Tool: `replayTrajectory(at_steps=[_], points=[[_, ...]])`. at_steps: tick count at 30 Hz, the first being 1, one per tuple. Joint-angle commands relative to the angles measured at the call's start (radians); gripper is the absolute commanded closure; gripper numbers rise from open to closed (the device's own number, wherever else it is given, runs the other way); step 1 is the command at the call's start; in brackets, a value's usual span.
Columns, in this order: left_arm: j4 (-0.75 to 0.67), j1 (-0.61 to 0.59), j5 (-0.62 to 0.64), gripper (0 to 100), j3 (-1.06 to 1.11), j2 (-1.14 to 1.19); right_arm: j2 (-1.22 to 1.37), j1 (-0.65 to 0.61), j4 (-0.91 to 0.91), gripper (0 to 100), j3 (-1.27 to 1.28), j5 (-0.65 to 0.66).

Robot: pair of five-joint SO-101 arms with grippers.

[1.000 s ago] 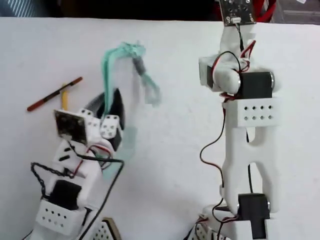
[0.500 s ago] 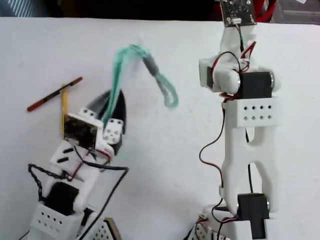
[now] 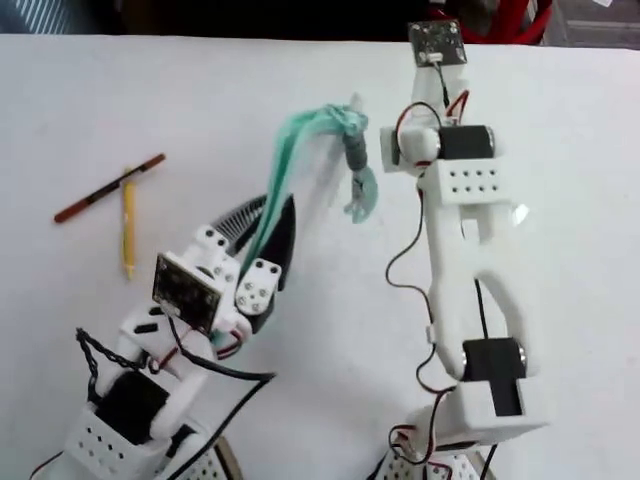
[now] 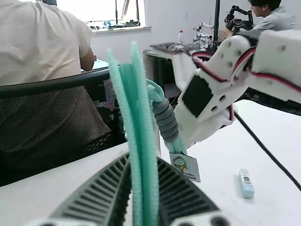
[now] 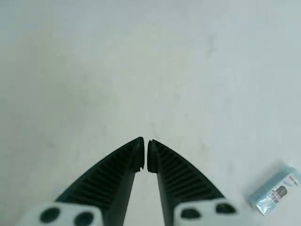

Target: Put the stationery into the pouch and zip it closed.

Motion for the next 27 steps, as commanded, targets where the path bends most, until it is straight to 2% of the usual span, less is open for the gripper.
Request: replayTrajectory(at_steps=[1,7,10,14,20,24,27], points=[[-0.035,0.054,-0.014,98,-0.020,-0.012,0.015,0.007,-0.053,98.1,-0.011,-0.002],[-0.041,0.124,-0.018,98,-0.017,-0.012,0.002,-0.001,-0.077,98.1,-0.034,-0.002],[-0.110,0.124,-0.018,97,0.003,0.016,-0.039,-0.012,-0.076,98.1,-0.034,-0.002],[-0.207,0.117,-0.017,94,0.012,0.199,-0.134,-0.048,-0.048,98.1,-0.031,0.002],[-0.210,0.125,-0.011,92,-0.084,0.458,-0.214,-0.107,-0.048,98.1,-0.011,0.009],[-0.212,0.127,-0.018,97,-0.064,0.473,-0.209,-0.071,-0.056,98.1,0.008,0.009],[-0.212,0.127,-0.018,97,-0.044,0.472,-0.219,-0.033,-0.056,98.1,0.012,0.009]])
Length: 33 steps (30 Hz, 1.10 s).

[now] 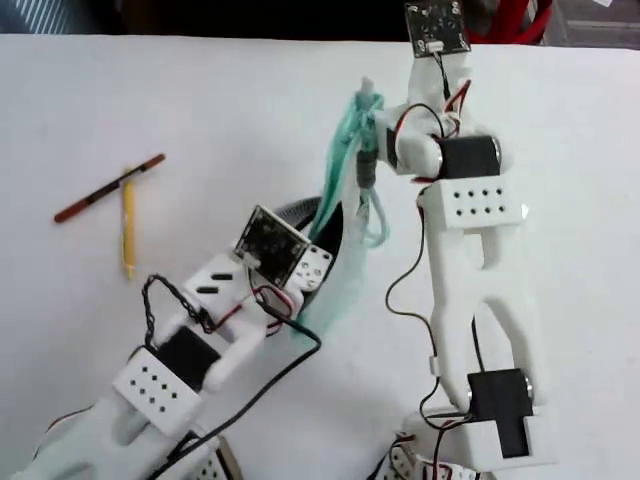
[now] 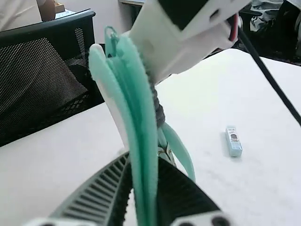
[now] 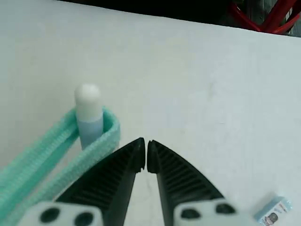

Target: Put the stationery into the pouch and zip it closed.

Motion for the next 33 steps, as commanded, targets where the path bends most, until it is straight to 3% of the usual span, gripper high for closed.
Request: replayTrajectory(at_steps=[1,9,16,24,28,33], points=[[-0.014,0.028,-0.008,97,-0.008,0.016,-0.059,0.030,-0.004,98.1,-0.006,0.011],[-0.009,0.021,-0.008,97,0.069,0.015,-0.191,0.039,0.045,98.1,0.017,0.011],[0.152,0.028,-0.083,98,0.054,-0.019,-0.358,0.079,0.016,98.1,0.017,0.000],[0.408,0.022,-0.084,98,0.083,-0.325,-0.329,0.047,-0.019,98.1,0.009,0.000],[0.404,0.028,-0.086,98,0.176,-0.498,-0.302,-0.042,-0.033,98.1,-0.015,0.000],[0.439,0.022,-0.089,98,0.273,-0.685,-0.298,-0.127,0.120,98.1,-0.091,0.006]])
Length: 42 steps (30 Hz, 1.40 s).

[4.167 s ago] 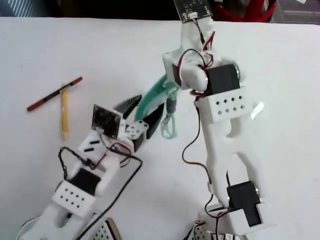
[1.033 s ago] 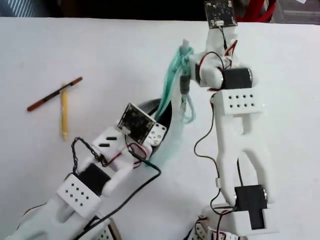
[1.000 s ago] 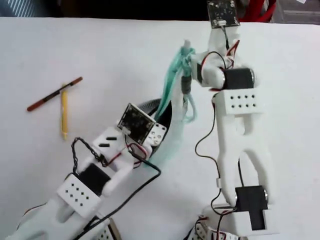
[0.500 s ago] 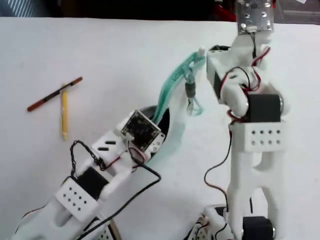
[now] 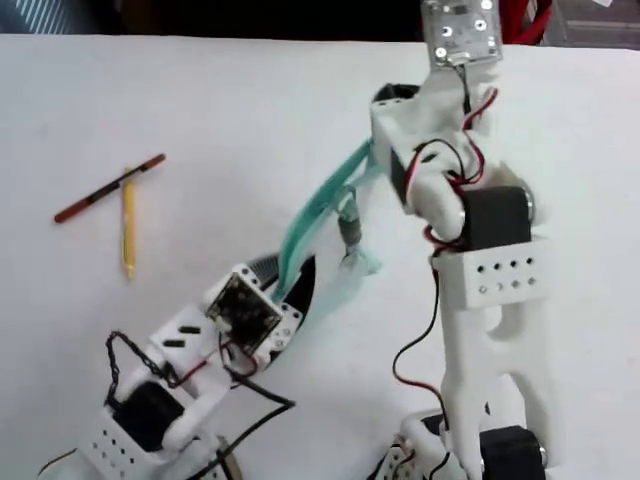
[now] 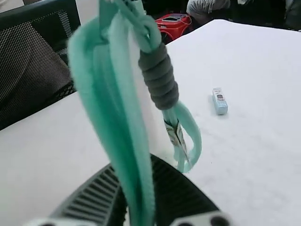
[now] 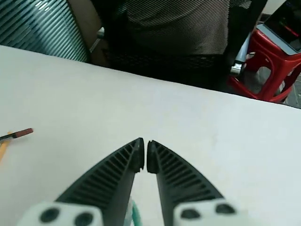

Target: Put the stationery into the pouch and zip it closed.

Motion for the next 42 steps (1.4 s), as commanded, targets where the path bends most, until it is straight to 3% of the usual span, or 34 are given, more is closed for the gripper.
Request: replayTrajectory(at_steps=[1,6,11,18,39,42], points=[[0.040,0.013,-0.017,98,0.069,-0.157,-0.010,-0.053,0.113,98.1,-0.091,0.008],[0.069,0.018,-0.017,98,0.091,-0.248,-0.004,-0.047,0.288,97.1,-0.276,0.008],[0.069,0.018,-0.017,98,0.091,-0.240,0.030,-0.056,0.400,81.7,-0.376,-0.002],[0.068,0.012,-0.017,98,0.091,-0.240,0.150,-0.039,0.486,84.8,-0.385,-0.002],[0.064,0.012,-0.018,97,0.092,-0.240,0.134,-0.035,0.555,85.1,-0.382,0.000],[0.064,0.012,-0.018,97,0.092,-0.240,0.125,-0.031,0.555,90.7,-0.381,0.006]])
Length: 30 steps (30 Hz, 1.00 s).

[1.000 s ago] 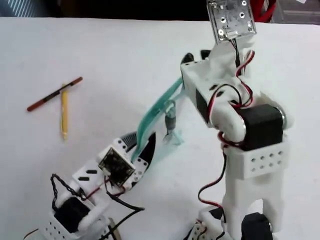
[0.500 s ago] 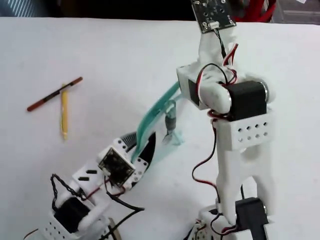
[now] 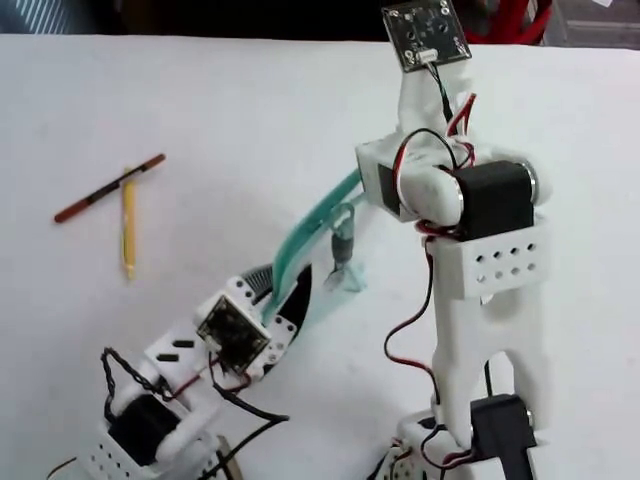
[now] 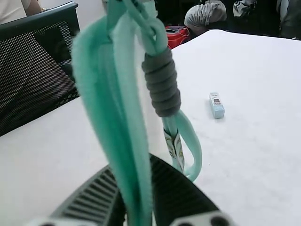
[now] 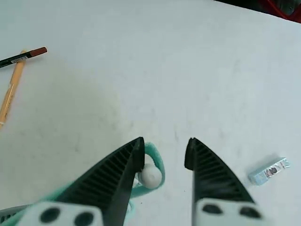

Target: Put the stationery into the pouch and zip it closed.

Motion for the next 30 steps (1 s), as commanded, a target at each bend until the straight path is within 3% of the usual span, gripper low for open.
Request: replayTrajectory(at_steps=[1,3,14,23,30], points=[[-0.005,0.002,-0.011,97,0.000,-0.012,-0.042,0.010,0.008,93.8,-0.032,0.009],[-0.005,0.002,-0.011,97,0.000,-0.012,-0.042,0.008,0.008,98.3,-0.034,0.009],[-0.080,0.001,-0.011,97,0.061,-0.012,-0.039,0.005,0.035,98.1,-0.198,0.009],[-0.089,0.001,-0.011,97,0.066,-0.012,-0.071,0.005,0.036,98.0,-0.129,0.009],[-0.089,0.001,-0.012,97,0.068,-0.012,-0.185,0.012,0.036,81.2,-0.023,0.008]])
